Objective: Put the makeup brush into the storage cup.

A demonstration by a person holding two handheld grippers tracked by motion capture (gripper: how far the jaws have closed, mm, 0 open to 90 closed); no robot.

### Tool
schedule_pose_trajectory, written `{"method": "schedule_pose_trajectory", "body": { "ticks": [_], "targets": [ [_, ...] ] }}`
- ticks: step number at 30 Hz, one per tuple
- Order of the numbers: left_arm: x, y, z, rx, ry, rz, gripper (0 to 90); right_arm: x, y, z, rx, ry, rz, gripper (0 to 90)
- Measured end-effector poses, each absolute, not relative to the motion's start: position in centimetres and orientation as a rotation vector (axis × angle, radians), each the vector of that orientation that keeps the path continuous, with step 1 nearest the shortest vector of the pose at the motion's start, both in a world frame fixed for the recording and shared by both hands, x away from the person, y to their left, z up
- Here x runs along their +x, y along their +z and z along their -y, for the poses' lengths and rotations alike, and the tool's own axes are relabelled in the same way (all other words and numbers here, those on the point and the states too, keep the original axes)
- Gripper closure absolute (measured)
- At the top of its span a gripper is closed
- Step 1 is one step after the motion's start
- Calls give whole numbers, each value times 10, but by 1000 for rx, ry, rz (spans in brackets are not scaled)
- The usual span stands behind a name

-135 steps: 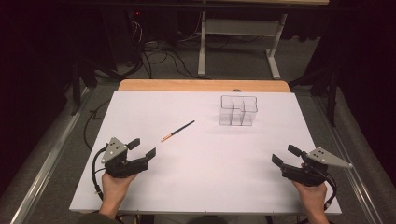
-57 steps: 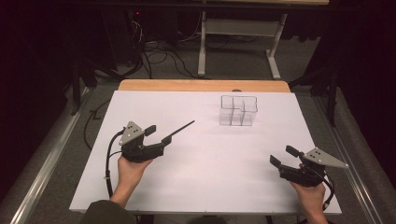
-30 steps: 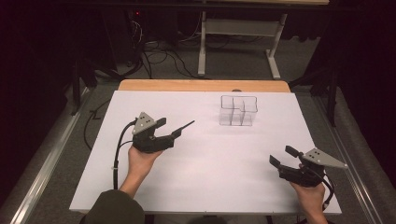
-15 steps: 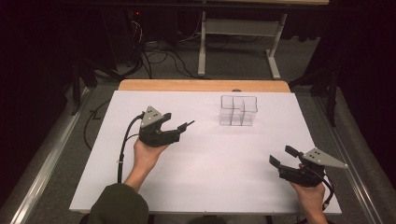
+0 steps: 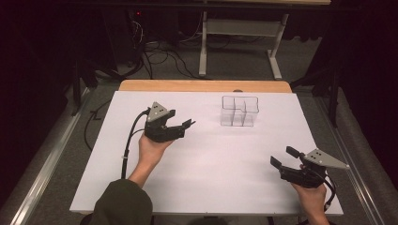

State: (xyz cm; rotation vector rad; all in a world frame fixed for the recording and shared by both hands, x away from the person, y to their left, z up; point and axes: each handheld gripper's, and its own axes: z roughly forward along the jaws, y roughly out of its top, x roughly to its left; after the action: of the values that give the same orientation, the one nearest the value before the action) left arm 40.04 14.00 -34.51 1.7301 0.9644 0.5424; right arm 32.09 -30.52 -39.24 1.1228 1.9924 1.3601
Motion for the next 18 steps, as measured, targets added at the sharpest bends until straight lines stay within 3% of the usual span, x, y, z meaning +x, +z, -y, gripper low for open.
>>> {"method": "schedule_pose_trajectory", "body": {
  "ticks": [18],
  "targets": [
    [420,-345,-138,1729,545,-1002,287,321,-393,305,1119,1356,-1997,250]
  ]
}}
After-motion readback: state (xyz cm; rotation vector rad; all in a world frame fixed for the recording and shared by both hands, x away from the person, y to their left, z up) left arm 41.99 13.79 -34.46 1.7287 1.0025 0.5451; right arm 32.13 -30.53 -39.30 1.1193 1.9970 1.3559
